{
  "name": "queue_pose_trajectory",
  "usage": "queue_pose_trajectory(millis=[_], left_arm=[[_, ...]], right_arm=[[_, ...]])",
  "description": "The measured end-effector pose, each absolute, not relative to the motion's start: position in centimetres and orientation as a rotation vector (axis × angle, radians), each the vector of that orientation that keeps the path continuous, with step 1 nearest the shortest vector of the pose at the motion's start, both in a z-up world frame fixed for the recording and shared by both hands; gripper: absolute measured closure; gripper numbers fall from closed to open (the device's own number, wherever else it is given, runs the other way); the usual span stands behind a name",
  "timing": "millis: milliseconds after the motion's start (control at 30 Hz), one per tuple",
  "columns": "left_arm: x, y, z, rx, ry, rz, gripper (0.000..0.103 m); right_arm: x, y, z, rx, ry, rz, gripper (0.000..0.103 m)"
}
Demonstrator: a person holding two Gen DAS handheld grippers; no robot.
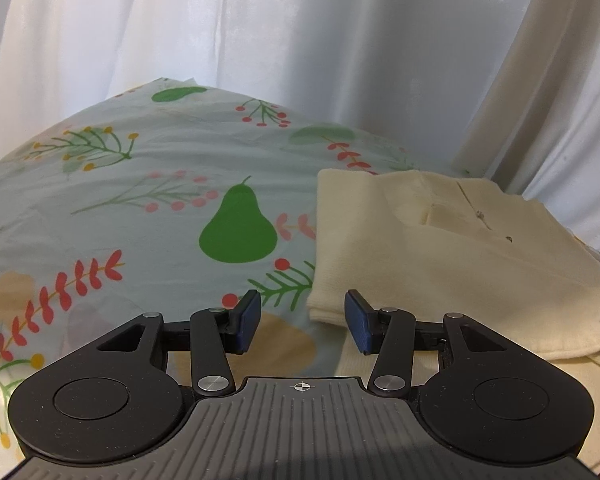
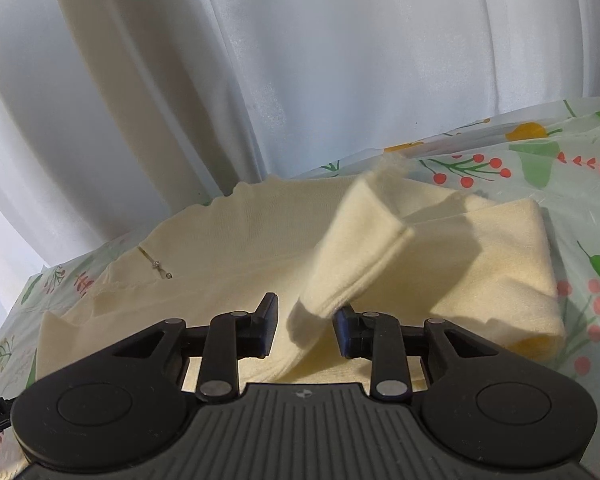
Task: Fold small clothes
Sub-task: 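Grasp the sweater side edge with the right gripper and lift it, then fold the side edge inward over the sleeves with the right gripper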
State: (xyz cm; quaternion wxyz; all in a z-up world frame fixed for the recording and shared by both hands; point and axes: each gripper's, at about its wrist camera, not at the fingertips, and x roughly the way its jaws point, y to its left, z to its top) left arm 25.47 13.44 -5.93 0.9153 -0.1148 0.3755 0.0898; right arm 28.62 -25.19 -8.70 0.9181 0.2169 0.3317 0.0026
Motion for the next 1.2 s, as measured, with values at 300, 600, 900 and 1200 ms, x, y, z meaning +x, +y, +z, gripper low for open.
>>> queue_pose_trajectory(millis=[300, 600, 900, 1200], left_arm=[[24.9, 12.8, -5.7, -0.455, 0.834, -0.016, 0.049], [29.1, 11.7, -7.2, -0.472, 0.838, -0.032, 0.050], [30.8, 11.2, -7.8, -0.484, 0.815, -0.037, 0.051], [31.6, 10.0, -8.4, -0.435, 0.812, -0.034, 0.051]], right_arm=[[29.0, -28.2, -8.8, 0.621, 0.676, 0.051, 0.096], [27.5, -30.9, -5.6, 0.701, 0.473, 0.057, 0.097], [26.2, -33.2, -9.6, 0.653, 0.663, -0.089, 0.097], [27.3, -32.4, -10.2, 0.444, 0.649, -0.129, 0.097]])
